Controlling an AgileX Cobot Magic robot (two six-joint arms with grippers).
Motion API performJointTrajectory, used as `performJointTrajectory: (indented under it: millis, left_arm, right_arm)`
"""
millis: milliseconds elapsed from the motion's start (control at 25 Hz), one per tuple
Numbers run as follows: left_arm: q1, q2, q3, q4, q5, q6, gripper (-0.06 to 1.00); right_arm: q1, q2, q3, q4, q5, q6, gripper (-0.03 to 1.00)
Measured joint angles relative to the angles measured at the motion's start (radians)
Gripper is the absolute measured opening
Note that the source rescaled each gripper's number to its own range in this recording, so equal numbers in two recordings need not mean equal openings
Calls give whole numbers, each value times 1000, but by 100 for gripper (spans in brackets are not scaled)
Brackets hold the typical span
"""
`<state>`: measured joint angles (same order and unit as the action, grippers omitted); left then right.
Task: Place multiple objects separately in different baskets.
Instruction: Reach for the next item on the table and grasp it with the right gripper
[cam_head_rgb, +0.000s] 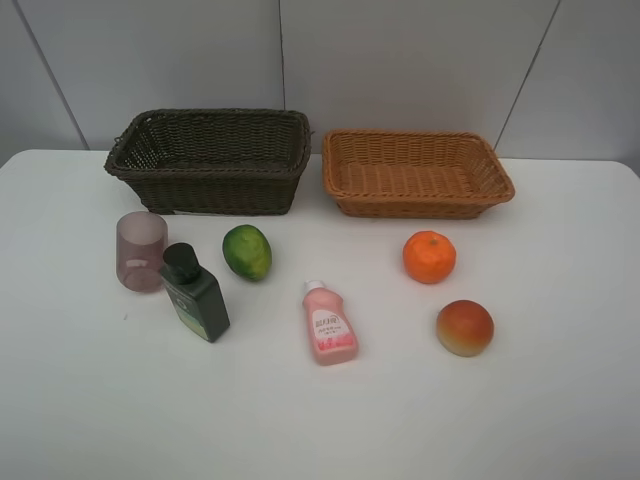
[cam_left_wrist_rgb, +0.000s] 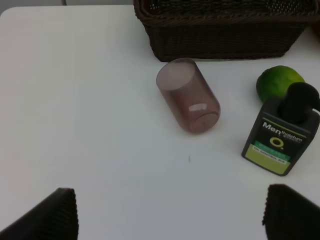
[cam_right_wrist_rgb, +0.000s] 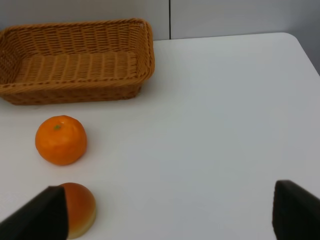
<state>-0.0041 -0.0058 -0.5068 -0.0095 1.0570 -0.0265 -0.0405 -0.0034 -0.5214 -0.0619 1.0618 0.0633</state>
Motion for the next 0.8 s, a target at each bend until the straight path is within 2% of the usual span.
performJointTrajectory:
  millis: [800]
  left_arm:
    - [0, 0, 0, 0, 0, 0, 92]
  right_arm:
    - [0, 0, 0, 1, 0, 0, 75]
